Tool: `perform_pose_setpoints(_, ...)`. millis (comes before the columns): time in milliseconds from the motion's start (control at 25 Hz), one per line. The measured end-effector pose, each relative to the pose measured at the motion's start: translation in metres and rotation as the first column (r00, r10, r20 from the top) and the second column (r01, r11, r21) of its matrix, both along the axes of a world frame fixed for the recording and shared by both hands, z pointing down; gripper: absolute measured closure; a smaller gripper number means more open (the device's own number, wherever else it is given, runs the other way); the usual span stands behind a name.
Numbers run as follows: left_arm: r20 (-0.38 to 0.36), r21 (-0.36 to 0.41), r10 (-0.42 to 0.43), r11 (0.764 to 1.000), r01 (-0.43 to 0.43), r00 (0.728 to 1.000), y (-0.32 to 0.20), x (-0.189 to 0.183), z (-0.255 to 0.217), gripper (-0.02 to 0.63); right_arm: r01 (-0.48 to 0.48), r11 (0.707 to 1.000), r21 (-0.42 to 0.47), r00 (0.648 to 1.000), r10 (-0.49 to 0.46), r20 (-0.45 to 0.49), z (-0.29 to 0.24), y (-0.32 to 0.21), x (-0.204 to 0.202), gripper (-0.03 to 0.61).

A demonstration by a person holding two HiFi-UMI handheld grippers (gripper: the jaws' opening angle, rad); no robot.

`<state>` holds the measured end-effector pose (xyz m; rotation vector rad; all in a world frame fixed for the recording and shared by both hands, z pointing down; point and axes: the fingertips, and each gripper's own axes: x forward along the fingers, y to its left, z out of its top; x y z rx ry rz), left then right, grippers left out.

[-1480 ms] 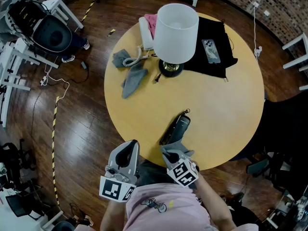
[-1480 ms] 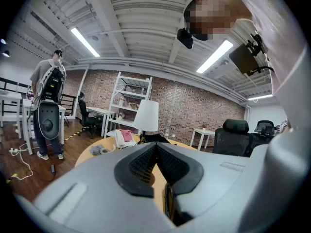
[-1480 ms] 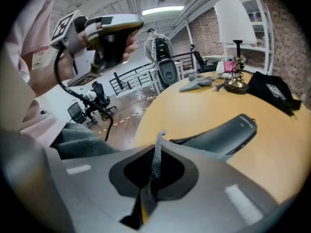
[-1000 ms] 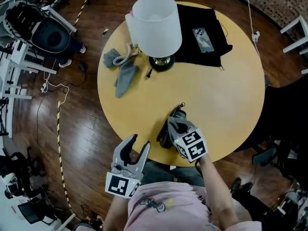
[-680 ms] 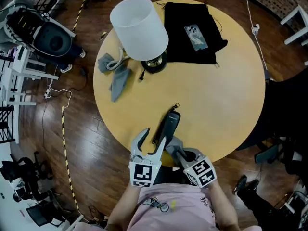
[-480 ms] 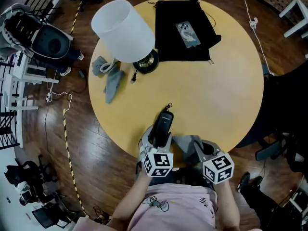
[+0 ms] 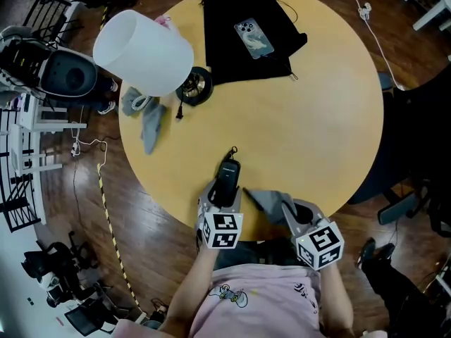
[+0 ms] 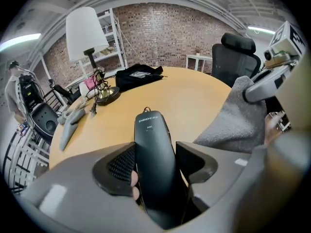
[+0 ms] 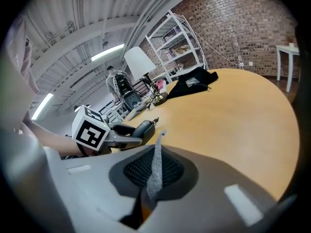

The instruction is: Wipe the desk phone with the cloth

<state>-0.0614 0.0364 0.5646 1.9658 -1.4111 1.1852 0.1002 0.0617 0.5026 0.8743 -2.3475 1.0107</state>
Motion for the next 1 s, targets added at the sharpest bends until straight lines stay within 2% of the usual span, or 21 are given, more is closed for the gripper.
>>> perform_pose_setpoints(120,-0.026,-0.006,-0.005,1.0,0.005,1.0,0.001,0.0,-0.001,0.347,-0.001,1.0,0.011,1.0,0.001,0.008,-0.004,-0.005,0.001,0.573)
perform_pose_setpoints(440,-0.165,0.023,-0.04,0.999,0.045,0.985,0.001,-0.012,-0.017,0.347,-0.003,0.999,0.045,1.0,0.002,0.031,-0.02,-0.015,-0.01,0.574)
perform_pose_setpoints(560,-0.25,0.013,-0.039,0.999,0.044,0.967,0.006,-0.015,-0.017,0.347,0.009,0.999,0.046,1.0,-0.01,0.025,-0.019,-0.017,-0.018,0.572)
perform_pose_setpoints(680,-0.33,-0.043,-0.03,0.999,0.017,0.944,0.014,-0.016,-0.016,0.347,0.021,0.999,0.043,1.0,-0.022,0.022,-0.019,-0.016,-0.026,0.573)
perform_pose_setpoints(760,-0.286,-0.083,-0.008,0.996,-0.017,0.958,0.019,-0.02,-0.013,0.347,0.024,0.999,0.045,0.999,-0.025,0.021,-0.02,-0.016,-0.03,0.574)
perform_pose_setpoints(840,-0.213,-0.07,0.037,0.996,-0.053,0.976,0.016,-0.022,-0.012,0.345,0.018,0.999,0.047,1.0,-0.019,0.022,-0.019,-0.019,-0.031,0.574)
perform_pose_setpoints(1000,-0.181,0.096,0.093,0.992,-0.076,0.979,0.0,-0.019,-0.034,0.347,0.006,0.999,0.053,1.0,-0.007,0.03,-0.021,-0.021,-0.036,0.573)
